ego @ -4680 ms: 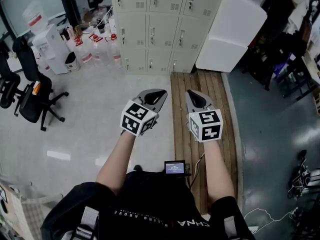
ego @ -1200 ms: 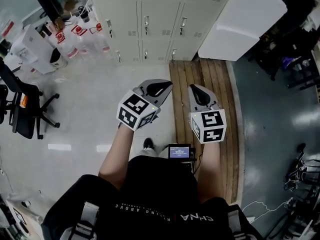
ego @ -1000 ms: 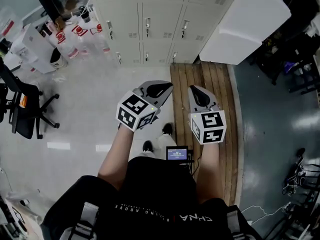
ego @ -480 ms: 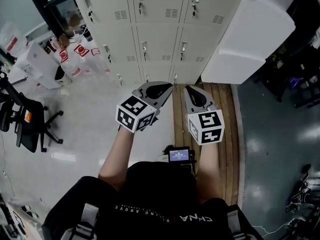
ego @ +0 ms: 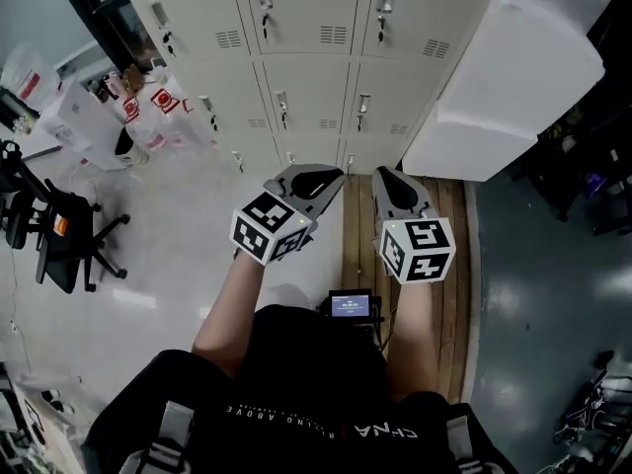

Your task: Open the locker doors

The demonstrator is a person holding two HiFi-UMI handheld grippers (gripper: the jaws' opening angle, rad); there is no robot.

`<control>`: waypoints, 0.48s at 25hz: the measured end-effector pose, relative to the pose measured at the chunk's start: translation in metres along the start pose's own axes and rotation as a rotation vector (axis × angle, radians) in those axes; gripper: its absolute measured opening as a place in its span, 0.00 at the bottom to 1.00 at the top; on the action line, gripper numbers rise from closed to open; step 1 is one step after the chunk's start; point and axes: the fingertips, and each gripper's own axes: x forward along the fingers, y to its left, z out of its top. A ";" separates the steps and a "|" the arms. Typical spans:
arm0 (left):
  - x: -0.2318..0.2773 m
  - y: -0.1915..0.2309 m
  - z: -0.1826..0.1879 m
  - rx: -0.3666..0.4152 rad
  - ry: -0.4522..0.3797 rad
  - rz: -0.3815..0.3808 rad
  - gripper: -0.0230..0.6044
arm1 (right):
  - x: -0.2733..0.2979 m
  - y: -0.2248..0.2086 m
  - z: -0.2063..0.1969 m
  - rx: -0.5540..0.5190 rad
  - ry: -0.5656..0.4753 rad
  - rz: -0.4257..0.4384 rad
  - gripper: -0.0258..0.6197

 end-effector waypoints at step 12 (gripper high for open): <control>0.085 0.044 0.000 -0.001 -0.009 -0.090 0.07 | 0.055 -0.072 -0.019 0.030 0.072 -0.057 0.09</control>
